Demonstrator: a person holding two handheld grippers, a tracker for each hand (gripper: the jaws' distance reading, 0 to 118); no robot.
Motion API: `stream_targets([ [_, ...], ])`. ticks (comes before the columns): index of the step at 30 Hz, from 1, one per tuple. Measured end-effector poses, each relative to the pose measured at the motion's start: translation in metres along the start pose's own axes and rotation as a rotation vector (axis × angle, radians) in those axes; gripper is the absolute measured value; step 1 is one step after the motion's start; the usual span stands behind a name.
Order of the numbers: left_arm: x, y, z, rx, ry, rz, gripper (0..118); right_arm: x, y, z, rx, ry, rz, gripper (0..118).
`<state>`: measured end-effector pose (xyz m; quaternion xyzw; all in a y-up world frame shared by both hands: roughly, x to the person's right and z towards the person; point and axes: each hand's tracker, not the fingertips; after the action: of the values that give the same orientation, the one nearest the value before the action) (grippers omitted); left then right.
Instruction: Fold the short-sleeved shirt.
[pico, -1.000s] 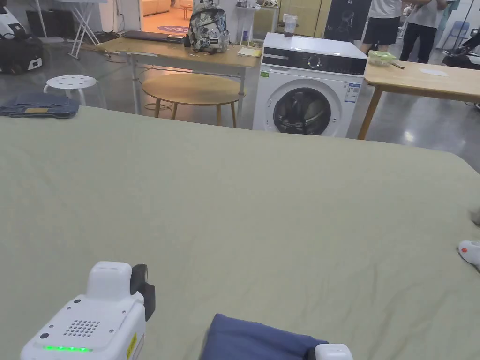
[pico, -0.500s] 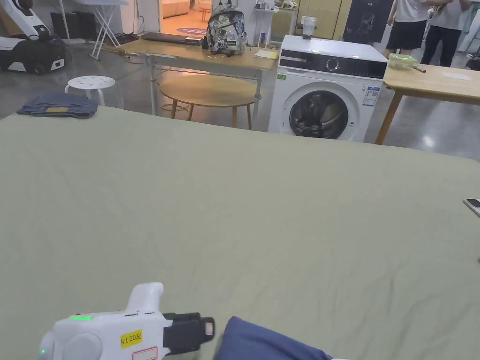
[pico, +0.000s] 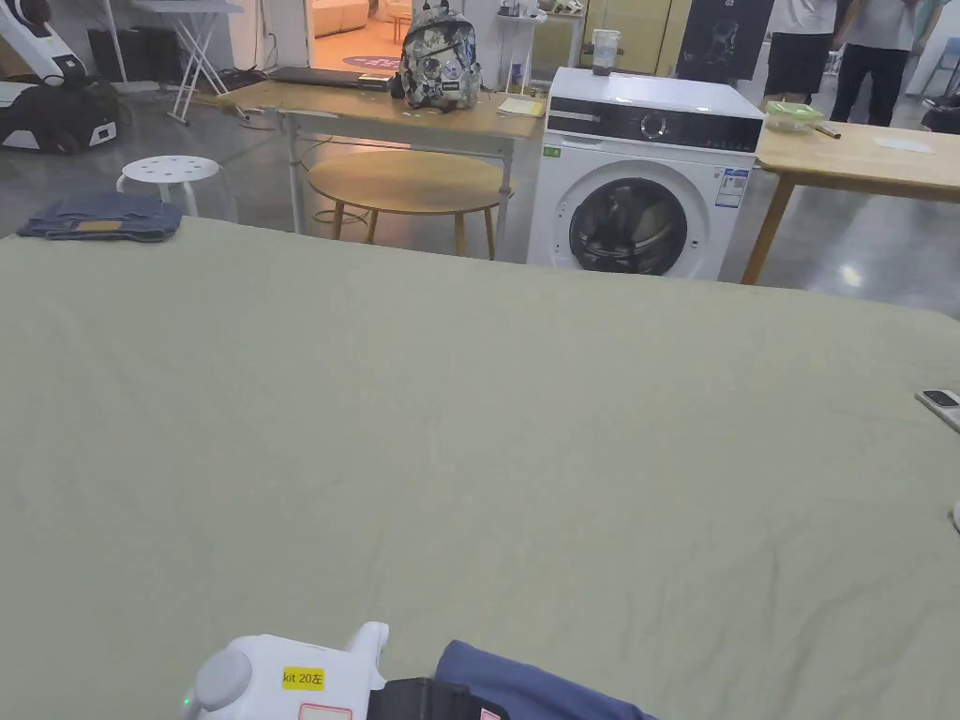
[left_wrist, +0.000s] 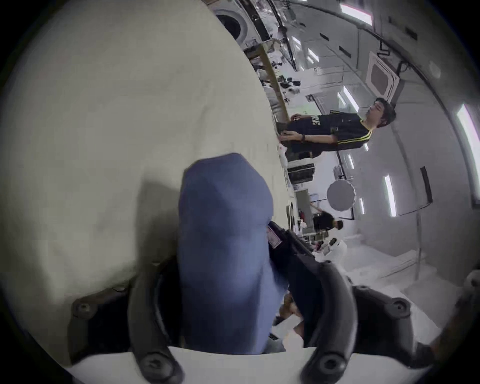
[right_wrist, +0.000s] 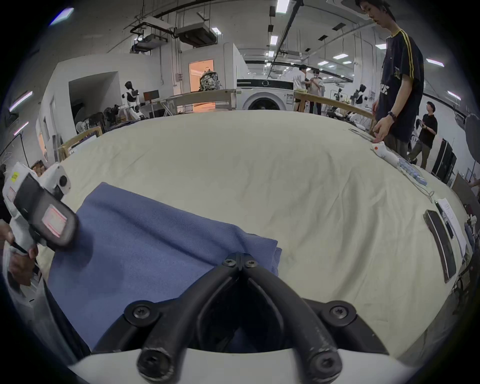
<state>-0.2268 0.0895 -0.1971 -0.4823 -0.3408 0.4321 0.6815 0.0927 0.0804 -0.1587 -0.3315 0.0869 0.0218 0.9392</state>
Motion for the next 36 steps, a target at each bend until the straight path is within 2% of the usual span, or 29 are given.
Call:
stream_targets([
  [2,-0.004,-0.001,-0.011,0.002,0.052,-0.011,33,0.000,0.000,0.000,0.000,0.000,-0.001,0],
  [4,-0.007,-0.007,-0.016,0.026,0.088,-0.015,24,-0.002,0.002,0.005,0.001,0.002,-0.005,0],
  [6,-0.014,-0.009,-0.011,0.053,0.003,0.067,19,-0.002,0.002,0.006,0.002,0.006,-0.002,0],
  [9,-0.019,-0.012,-0.012,0.063,0.022,0.028,18,-0.005,0.003,0.008,0.007,0.007,0.016,0],
  [15,-0.007,-0.018,-0.001,0.069,0.000,0.033,17,-0.011,0.015,0.020,0.015,0.007,0.043,0],
  [22,0.009,-0.010,0.038,0.095,0.010,-0.009,17,-0.022,0.041,0.026,0.056,0.024,0.074,0],
  [30,0.019,0.001,0.147,0.218,0.086,-0.029,17,-0.052,0.071,0.024,0.089,0.078,0.106,0],
  [36,0.012,0.016,0.254,0.292,0.226,-0.060,17,-0.077,0.078,0.010,0.096,0.125,0.136,0],
])
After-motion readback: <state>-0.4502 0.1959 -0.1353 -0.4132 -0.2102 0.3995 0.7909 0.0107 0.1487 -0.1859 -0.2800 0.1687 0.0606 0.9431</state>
